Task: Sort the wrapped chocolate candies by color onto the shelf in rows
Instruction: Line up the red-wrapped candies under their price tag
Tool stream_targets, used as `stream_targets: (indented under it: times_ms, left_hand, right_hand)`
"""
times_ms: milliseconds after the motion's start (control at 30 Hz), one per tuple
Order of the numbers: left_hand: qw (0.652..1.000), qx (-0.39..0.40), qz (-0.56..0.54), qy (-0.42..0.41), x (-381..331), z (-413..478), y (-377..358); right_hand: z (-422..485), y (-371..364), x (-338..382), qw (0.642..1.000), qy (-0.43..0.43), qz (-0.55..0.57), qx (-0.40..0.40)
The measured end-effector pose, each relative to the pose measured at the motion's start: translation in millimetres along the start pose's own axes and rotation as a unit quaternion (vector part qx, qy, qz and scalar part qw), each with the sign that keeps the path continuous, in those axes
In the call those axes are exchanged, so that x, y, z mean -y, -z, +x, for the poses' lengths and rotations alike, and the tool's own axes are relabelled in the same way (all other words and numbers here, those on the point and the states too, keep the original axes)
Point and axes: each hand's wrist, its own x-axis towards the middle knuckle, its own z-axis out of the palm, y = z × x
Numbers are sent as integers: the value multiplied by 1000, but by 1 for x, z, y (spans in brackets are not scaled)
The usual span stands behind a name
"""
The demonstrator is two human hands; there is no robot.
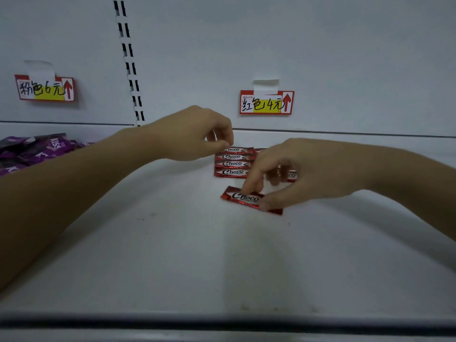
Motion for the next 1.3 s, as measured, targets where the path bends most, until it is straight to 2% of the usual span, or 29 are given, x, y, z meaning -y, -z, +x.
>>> stream_targets:
  times_ms: [133, 367, 467, 600, 733, 833, 1133, 1300]
  left_hand:
    - [999, 34, 5, 1, 1, -1, 0]
    - [999, 38, 17, -1, 3, 0, 0]
    - [999, 41, -20, -17, 1, -1, 3]
    - [988, 97, -113, -48, -5, -5, 6]
    - [976, 144, -136, -88, -13, -6, 2]
    - [978, 134, -128, -100, -16, -8, -4]
    - [985, 123, -105, -65, -12, -10, -7]
    - [980, 145, -116, -76, -14, -5, -2]
  right_hand:
    - [2, -2, -11, 997, -1, -33, -70]
    - [10, -14, -20, 992, 20, -32, -117]
    - [11, -10, -18, 992, 17, 2, -128]
    - [1, 23, -34, 982, -30, 38, -181]
    - [-7, 32, -54, 989, -110, 17, -101]
    - [-5, 28, -56, 991, -117, 25, -58]
    - [0, 22, -57, 996, -72, 16, -59]
    - [0, 23, -57, 994, -64, 16, -82]
